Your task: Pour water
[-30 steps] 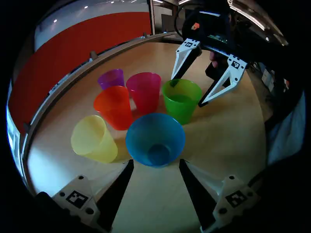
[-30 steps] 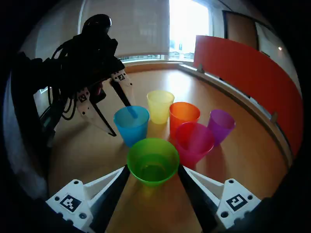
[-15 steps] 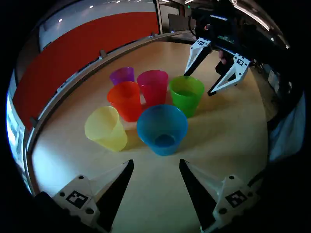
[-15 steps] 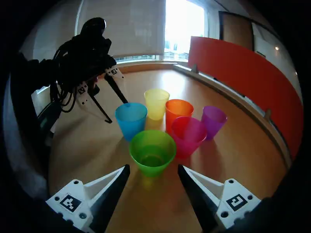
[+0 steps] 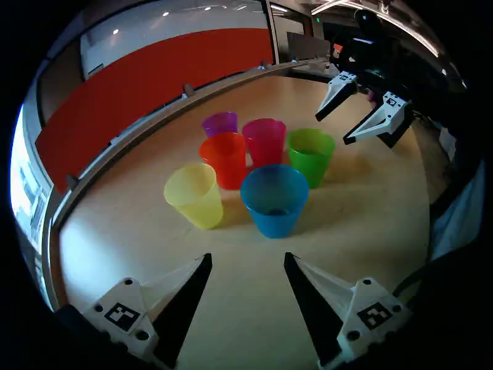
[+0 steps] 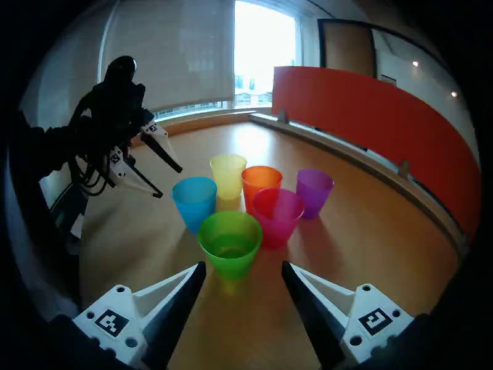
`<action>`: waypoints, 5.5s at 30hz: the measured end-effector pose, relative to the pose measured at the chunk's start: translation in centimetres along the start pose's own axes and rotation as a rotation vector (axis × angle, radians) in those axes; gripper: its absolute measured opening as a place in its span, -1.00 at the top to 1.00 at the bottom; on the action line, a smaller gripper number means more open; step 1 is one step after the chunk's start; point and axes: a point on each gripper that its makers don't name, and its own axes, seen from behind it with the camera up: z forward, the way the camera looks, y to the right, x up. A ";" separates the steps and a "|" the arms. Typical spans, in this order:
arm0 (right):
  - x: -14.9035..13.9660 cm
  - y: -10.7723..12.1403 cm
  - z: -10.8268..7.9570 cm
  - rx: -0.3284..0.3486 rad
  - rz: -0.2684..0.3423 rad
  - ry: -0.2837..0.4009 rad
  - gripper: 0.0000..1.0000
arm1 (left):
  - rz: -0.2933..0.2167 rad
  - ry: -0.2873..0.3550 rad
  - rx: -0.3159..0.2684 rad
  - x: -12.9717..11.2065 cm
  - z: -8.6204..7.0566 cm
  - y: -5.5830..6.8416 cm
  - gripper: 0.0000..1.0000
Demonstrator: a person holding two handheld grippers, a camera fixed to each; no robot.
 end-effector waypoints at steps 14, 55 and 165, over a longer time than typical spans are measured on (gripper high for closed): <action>1.4 1.5 -2.6 -0.115 0.076 0.089 -0.91 | -0.096 0.107 0.134 0.9 -2.3 -2.3 -0.72; 5.7 11.6 -9.7 -0.638 0.202 0.436 -0.91 | -0.336 0.498 0.510 5.8 -8.2 -8.1 -0.72; 4.8 13.9 -18.7 -0.943 0.290 0.565 -0.95 | -0.476 0.655 0.799 1.9 -6.6 -12.0 -0.72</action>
